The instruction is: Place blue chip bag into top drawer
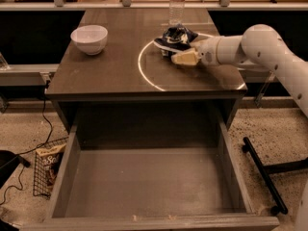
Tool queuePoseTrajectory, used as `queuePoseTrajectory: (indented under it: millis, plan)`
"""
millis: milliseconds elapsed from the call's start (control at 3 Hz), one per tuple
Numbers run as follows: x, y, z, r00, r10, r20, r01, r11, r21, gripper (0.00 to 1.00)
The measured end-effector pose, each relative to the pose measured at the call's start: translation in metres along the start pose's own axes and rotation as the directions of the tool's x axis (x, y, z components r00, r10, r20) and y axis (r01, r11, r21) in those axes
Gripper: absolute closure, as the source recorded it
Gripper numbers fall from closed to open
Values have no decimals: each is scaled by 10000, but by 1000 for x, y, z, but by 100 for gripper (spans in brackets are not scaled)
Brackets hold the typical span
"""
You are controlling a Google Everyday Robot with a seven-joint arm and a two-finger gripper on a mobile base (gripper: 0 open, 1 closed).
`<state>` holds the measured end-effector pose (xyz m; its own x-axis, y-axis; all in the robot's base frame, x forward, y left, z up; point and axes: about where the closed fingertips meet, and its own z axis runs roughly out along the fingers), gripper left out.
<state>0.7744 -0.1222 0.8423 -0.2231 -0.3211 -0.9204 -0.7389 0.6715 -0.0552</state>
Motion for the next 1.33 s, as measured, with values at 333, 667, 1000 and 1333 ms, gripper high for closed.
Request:
queuePoseTrajectory:
  millis: [333, 667, 1000, 1333]
  plan:
    - [-36, 8, 16, 9970, -454, 626, 497, 9964, -687, 64]
    - [-59, 17, 31, 9921, -748, 1011, 873, 9883, -1251, 87]
    - [-71, 20, 38, 9879, -890, 1267, 1082, 9822, -1537, 100]
    - [-71, 21, 42, 9887, -900, 1200, 1087, 9812, -1598, 100]
